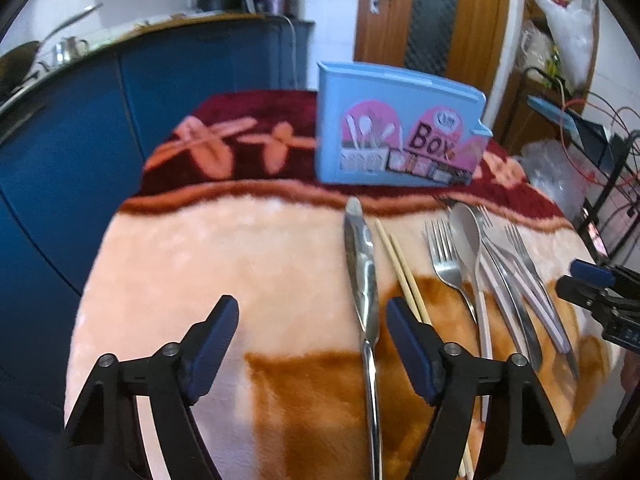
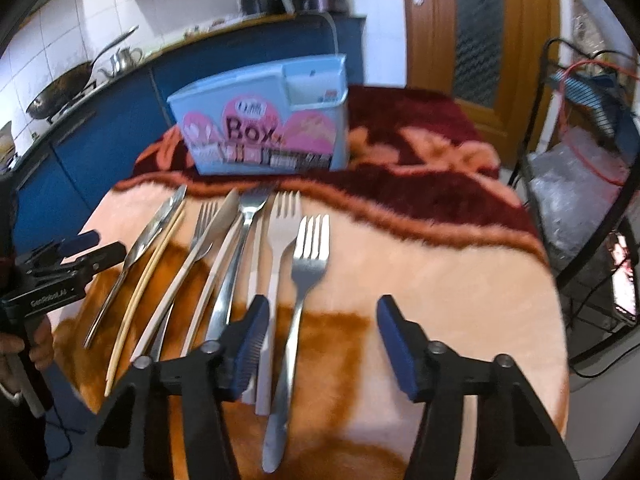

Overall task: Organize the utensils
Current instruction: 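Grasp the silver spatula with the left tool while the right tool grasps a metal fork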

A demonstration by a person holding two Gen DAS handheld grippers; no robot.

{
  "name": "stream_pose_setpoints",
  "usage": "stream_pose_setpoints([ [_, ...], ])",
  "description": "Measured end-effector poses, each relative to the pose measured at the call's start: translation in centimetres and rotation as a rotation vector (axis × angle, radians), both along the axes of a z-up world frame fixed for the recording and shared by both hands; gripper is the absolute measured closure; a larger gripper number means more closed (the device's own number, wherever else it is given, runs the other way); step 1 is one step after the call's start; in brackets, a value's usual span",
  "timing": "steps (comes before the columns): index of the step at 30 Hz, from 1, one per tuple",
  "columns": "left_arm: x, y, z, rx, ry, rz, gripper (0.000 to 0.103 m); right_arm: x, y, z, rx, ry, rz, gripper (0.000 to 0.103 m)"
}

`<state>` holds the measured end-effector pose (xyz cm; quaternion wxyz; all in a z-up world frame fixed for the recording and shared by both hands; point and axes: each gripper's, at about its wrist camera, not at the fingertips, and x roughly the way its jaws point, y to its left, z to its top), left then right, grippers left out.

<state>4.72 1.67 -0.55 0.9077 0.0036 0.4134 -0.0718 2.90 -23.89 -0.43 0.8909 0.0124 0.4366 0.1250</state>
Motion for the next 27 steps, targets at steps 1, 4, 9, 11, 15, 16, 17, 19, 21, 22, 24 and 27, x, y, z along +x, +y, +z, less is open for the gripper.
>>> stream_pose_setpoints([
  [1, 0.2, -0.2, -0.1, 0.002, 0.017, -0.011, 0.029, 0.2, 0.1, -0.2, 0.001, 0.031, 0.009, 0.058],
  [4, 0.5, -0.7, -0.6, 0.020, 0.059, -0.040, 0.032, 0.8, 0.4, -0.6, -0.008, 0.091, 0.024, 0.063],
  [9, 1.2, -1.3, -1.3, 0.069, 0.121, -0.076, 0.038, 1.8, 0.8, -0.9, -0.059, 0.140, 0.047, 0.065],
  [11, 1.5, -1.6, -1.2, 0.087, 0.141, -0.093, 0.038, 2.1, 1.0, -0.9, -0.071, 0.159, 0.057, 0.065],
  [15, 2.6, -1.6, -1.2, 0.091, 0.204, -0.107, 0.038, 3.2, 1.4, -0.9, -0.090, 0.199, 0.073, 0.065],
  [16, 3.1, -1.7, -1.2, 0.089, 0.226, -0.109, 0.038, 3.5, 1.5, -0.9, -0.096, 0.210, 0.079, 0.065],
  [17, 3.3, -1.7, -1.2, 0.090, 0.243, -0.112, 0.038, 3.7, 1.6, -0.9, -0.099, 0.217, 0.082, 0.065],
  [19, 3.7, -1.9, -1.2, 0.102, 0.274, -0.123, 0.038, 4.3, 1.8, -0.9, -0.112, 0.241, 0.094, 0.065],
  [21, 4.2, -2.2, -1.2, 0.111, 0.303, -0.136, 0.040, 4.6, 1.9, -1.0, -0.122, 0.260, 0.105, 0.065],
  [22, 4.5, -2.3, -1.1, 0.108, 0.322, -0.147, 0.044, 5.0, 2.0, -0.9, -0.132, 0.280, 0.115, 0.065],
  [24, 4.9, -2.4, -1.0, 0.100, 0.351, -0.158, 0.049, 5.4, 2.1, -0.9, -0.143, 0.309, 0.129, 0.065],
  [27, 5.3, -2.7, -0.8, 0.101, 0.378, -0.172, 0.061, 5.9, 2.3, -0.9, -0.157, 0.333, 0.136, 0.070],
])
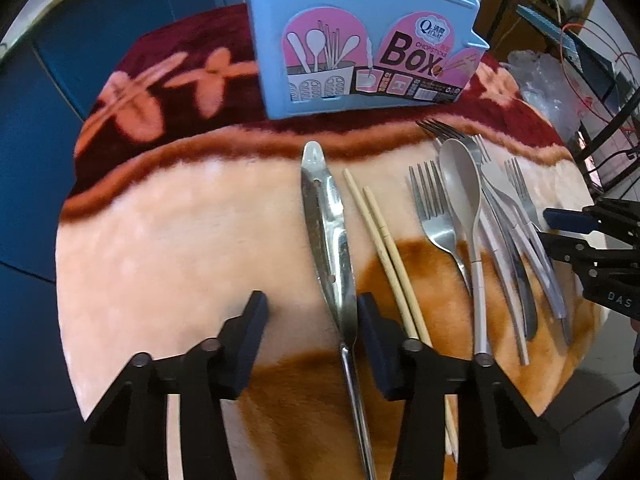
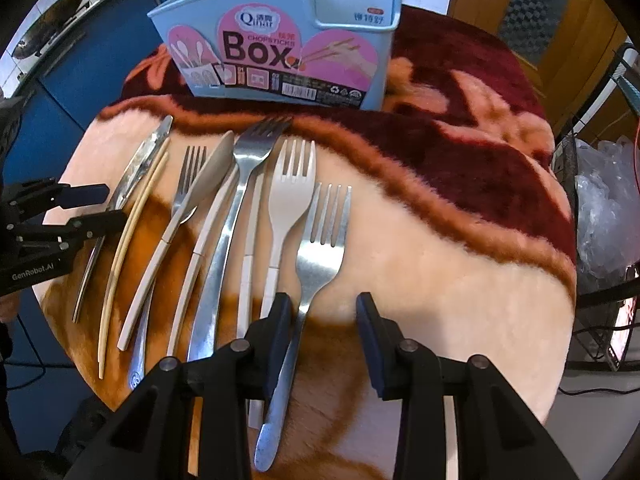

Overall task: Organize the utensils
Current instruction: 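Grasp the silver spatula with the left tool while the right tool grasps a metal fork, then lift the spatula and fork and drop them into the blue caddy with both tools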

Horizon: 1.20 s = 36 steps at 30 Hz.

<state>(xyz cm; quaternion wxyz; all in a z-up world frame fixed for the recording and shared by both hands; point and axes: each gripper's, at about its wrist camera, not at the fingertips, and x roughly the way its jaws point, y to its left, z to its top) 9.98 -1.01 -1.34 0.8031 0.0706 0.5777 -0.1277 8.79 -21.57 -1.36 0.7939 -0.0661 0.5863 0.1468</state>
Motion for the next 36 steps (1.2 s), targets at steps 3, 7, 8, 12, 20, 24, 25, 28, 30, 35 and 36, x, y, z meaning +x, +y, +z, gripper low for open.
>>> stream_pose_setpoints([
  [3, 0.2, -0.4, 0.2, -0.016, 0.021, -0.010, 0.075, 0.3, 0.0, 0.1, 0.002, 0.005, -0.009, 0.082],
  [7, 0.5, -0.7, 0.2, -0.051, 0.021, 0.002, 0.086, 0.5, -0.2, 0.2, 0.024, -0.020, -0.039, 0.091],
  [8, 0.5, -0.7, 0.2, -0.055, 0.017, 0.005, 0.086, 0.4, -0.4, 0.2, 0.031, -0.027, -0.047, 0.094],
  [12, -0.6, 0.0, 0.6, -0.101, -0.037, 0.011, 0.086, -0.7, -0.9, 0.8, 0.058, -0.091, -0.065, 0.095],
  [20, -4.2, 1.9, 2.8, -0.197, -0.261, 0.022, 0.087, -4.4, -2.5, 2.6, 0.163, -0.314, -0.118, 0.095],
  [24, -5.0, 2.5, 4.5, -0.261, -0.406, 0.050, 0.087, -5.5, -2.4, 3.4, 0.242, -0.437, -0.134, 0.095],
  [25, -5.0, 2.5, 4.8, -0.269, -0.426, 0.055, 0.087, -5.7, -2.5, 3.6, 0.264, -0.463, -0.140, 0.095],
  [28, -5.1, 2.6, 6.1, -0.290, -0.509, 0.065, 0.087, -6.3, -2.6, 4.0, 0.324, -0.528, -0.162, 0.095],
  [30, -4.9, 2.4, 6.8, -0.292, -0.559, 0.067, 0.087, -6.4, -2.8, 4.4, 0.345, -0.565, -0.172, 0.095],
  [35, -4.4, 2.0, 8.5, -0.299, -0.658, 0.070, 0.087, -6.7, -2.8, 5.6, 0.326, -0.672, -0.172, 0.095],
  [36, -4.2, 2.1, 8.8, -0.305, -0.671, 0.075, 0.087, -6.6, -2.8, 5.8, 0.327, -0.685, -0.173, 0.095],
])
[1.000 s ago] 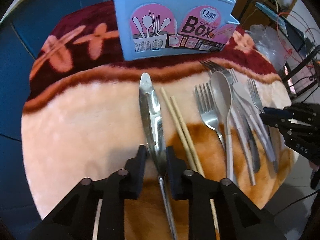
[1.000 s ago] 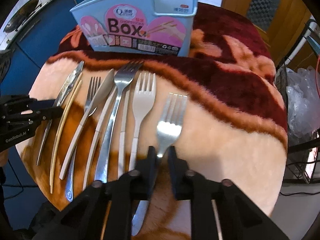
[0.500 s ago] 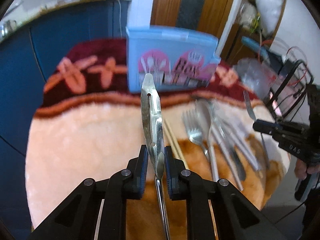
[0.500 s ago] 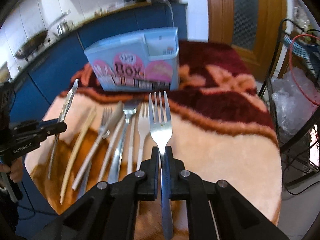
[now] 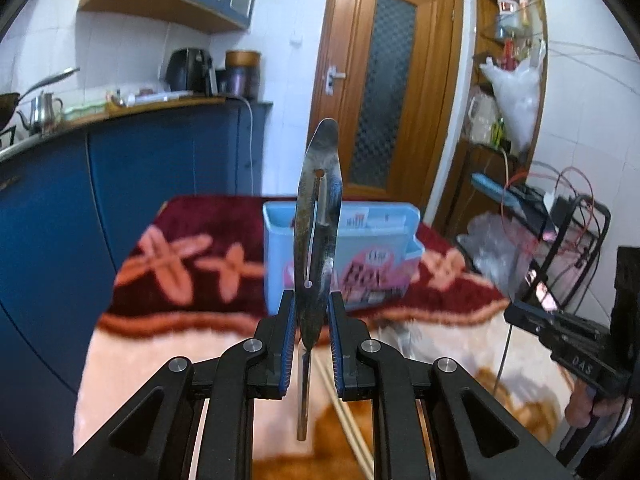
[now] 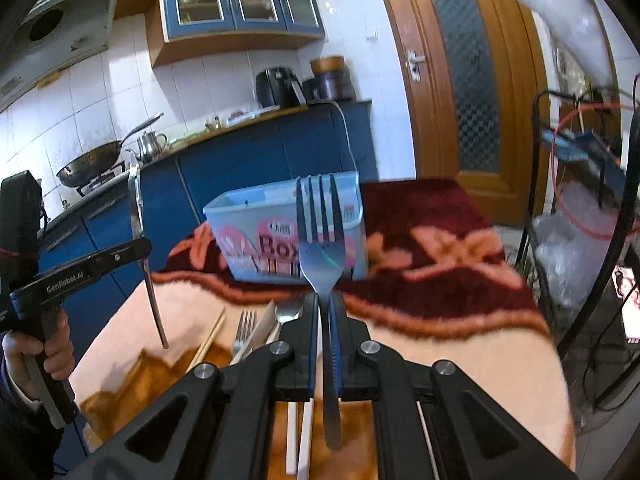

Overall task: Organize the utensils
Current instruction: 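Lift the spatula and fork and drop them into the blue caddy with both tools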

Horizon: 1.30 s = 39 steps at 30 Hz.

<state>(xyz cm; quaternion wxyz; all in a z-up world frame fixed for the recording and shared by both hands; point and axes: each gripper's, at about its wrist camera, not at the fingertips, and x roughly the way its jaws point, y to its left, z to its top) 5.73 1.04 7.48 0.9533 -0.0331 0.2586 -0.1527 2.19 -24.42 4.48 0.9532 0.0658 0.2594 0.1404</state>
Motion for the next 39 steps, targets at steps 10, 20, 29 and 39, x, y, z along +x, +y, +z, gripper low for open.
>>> stream_pose_setpoints([
  [10, 3.6, -0.8, 3.5, -0.053, -0.109, 0.040, 0.088, 2.3, -0.9, 2.5, 0.047, -0.092, -0.006, 0.095],
  [20, 7.7, -1.9, 6.7, -0.090, -0.201, 0.076, 0.088, 5.8, -0.5, 4.7, 0.049, -0.136, 0.003, 0.095],
  [29, 10.9, -1.3, 7.0, -0.132, -0.219, 0.112, 0.088, 8.8, -0.3, 7.3, 0.058, -0.193, -0.001, 0.095],
  [39, 12.8, -1.7, 3.0, -0.121, -0.136, 0.095, 0.087, 12.3, 1.2, 5.7, 0.027, -0.147, -0.001, 0.095],
])
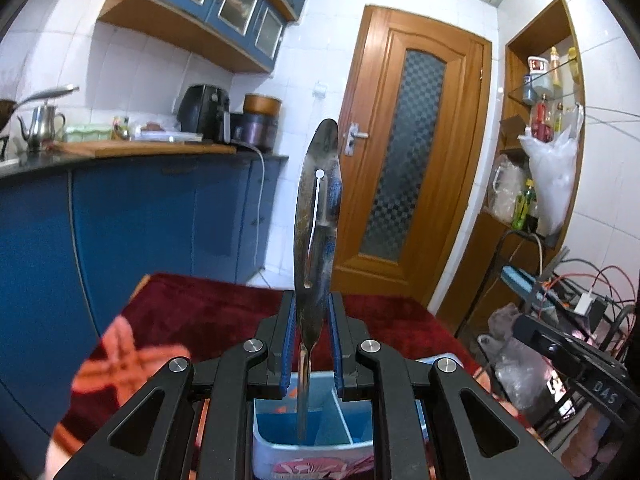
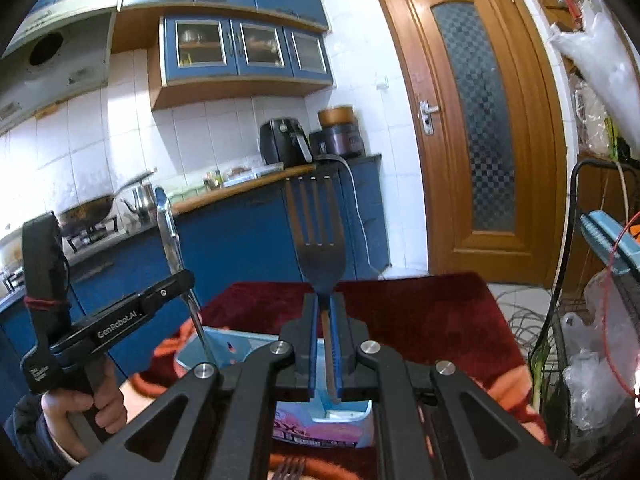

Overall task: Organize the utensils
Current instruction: 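Lift the spatula and fork and drop them into the blue caddy with both tools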

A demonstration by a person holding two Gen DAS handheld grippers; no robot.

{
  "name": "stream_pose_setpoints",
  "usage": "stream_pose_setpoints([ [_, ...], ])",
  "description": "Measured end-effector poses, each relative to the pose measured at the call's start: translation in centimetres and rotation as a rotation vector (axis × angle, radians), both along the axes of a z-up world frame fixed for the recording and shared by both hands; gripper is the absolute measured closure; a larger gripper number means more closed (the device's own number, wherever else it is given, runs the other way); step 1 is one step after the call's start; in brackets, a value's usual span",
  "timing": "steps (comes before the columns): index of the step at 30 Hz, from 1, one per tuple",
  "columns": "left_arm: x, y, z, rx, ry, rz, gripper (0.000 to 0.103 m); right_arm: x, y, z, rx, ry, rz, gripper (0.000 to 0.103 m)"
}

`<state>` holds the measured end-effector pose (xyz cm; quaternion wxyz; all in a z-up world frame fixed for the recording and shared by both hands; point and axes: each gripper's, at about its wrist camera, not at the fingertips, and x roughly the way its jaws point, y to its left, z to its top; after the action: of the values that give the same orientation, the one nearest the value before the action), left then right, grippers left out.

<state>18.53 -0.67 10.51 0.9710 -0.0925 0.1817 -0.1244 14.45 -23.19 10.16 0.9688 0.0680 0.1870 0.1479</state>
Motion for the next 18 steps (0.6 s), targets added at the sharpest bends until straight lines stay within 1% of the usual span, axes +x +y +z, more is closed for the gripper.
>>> stream_pose_setpoints([
  [7, 0.2, -0.4, -2.2, 0.023, 0.042, -0.010, 0.087, 1.7, 0.4, -2.9, -0.021, 0.089, -0.001, 0.095],
  [10, 0.3, -0.7, -2.8, 0.036, 0.065, -0.017, 0.087, 1.9, 0.5, -3.7, -0.028, 0.116, 0.004, 0.094],
  [15, 0.1, -0.7, -3.5, 0.043, 0.108, -0.020, 0.087, 1.9, 0.8, -4.1, -0.037, 0.138, 0.013, 0.094],
  [16, 0.1, -0.7, -3.6, 0.043, 0.116, -0.021, 0.087, 1.8, 0.8, -4.1, -0.037, 0.139, 0.016, 0.093],
  [18, -0.2, -0.6, -3.6, 0.046, 0.126, -0.022, 0.085, 1.6, 0.8, -3.9, -0.034, 0.140, 0.016, 0.084],
])
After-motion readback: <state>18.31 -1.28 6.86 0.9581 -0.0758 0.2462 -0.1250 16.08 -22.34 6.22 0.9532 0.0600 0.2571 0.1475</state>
